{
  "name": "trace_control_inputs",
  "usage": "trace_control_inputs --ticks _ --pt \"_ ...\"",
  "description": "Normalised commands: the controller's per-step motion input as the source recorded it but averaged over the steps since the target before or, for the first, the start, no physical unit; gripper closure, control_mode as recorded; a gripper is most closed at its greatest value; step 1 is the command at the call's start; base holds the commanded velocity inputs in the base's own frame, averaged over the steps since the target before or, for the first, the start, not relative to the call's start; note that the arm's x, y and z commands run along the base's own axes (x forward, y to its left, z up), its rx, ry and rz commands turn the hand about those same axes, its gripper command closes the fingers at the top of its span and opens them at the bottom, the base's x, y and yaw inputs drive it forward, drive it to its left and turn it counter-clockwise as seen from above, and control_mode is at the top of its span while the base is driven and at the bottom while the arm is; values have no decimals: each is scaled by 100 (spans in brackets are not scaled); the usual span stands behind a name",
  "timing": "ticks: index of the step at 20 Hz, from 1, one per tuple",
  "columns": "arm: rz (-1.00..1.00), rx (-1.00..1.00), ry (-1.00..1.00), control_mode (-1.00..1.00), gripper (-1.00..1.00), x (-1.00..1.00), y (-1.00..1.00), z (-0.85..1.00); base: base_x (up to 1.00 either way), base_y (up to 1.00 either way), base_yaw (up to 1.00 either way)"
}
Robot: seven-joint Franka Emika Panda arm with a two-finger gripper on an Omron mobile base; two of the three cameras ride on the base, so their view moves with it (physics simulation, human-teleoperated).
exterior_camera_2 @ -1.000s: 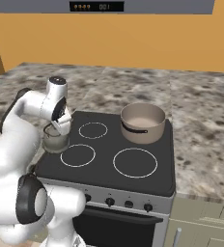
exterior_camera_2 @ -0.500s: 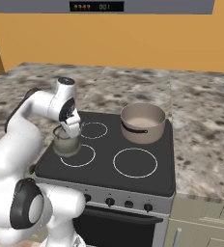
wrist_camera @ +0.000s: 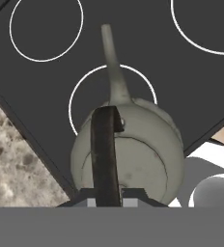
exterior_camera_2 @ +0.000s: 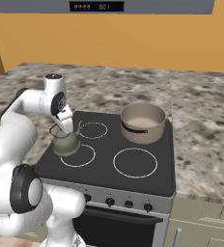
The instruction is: Pick the kettle from the counter and place it on a stove burner. Then turn the burner on.
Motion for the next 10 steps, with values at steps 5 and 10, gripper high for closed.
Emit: trace_control_inputs --ticks 5,10 --pt "0 0 0 -100 100 13 0 -4 0 0 0" --pt "0 0 0 -100 100 22 -4 -10 0 0 0"
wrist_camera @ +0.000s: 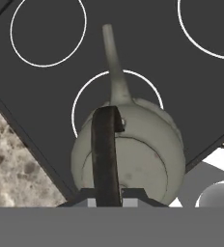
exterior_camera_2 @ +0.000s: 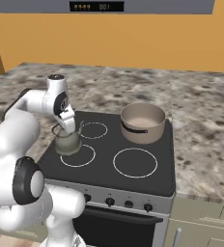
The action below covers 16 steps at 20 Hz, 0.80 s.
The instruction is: Pick the kettle from the counter and place it on a stove burner. Then turn the burner on.
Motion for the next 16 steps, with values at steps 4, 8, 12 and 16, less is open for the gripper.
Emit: trace_control_inputs --ticks 4,8,12,16 --pt "0 0 0 -100 100 20 -6 -16 0 0 0" --pt "0 0 0 -100 100 17 -2 -24 0 0 0" --pt "0 0 0 -100 100 17 0 -24 0 0 0" --pt "0 0 0 -100 100 17 -2 -22 0 0 0"
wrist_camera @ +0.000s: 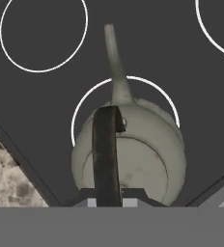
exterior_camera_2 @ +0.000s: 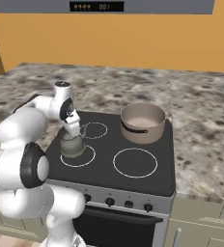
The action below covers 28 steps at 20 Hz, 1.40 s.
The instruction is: Pick the kettle from the counter and place it on a stove burner. Then turn the burner on.
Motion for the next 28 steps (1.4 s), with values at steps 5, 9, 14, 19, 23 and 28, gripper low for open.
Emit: trace_control_inputs --ticks 5,9,14,19,23,28 --pt "0 0 0 -100 100 14 -9 -14 0 0 0" --pt "0 0 0 -100 100 14 -10 -10 0 0 0" --pt "0 0 0 -100 100 9 -5 -11 0 0 0" --pt "0 4 0 -100 100 10 0 -11 0 0 0" --pt "0 6 0 -100 100 23 0 -11 0 0 0" --pt "0 0 0 -100 -100 32 0 -9 0 0 0"
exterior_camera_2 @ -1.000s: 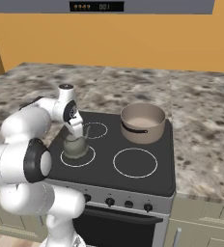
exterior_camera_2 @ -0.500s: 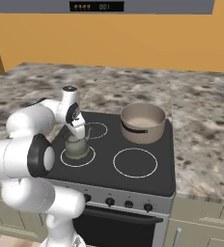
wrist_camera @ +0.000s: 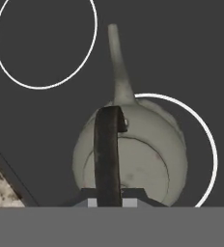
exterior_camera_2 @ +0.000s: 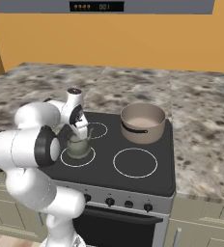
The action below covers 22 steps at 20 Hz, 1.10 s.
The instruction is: Pick the kettle from the counter and place it on a stove burner. Then turn the burner on.
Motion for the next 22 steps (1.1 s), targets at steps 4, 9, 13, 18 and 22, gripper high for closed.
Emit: trace_control_inputs --ticks 4,9,13,18,22 --pt "0 0 0 -100 -100 26 0 -10 0 0 0" --pt "0 0 0 -100 -100 1 0 0 0 0 0" --pt "0 0 0 -100 -100 -13 0 14 0 0 0" --pt "-1 0 -1 -100 -100 -42 0 69 0 0 0" --pt "-1 0 -15 -100 -100 -87 -4 56 0 0 0"
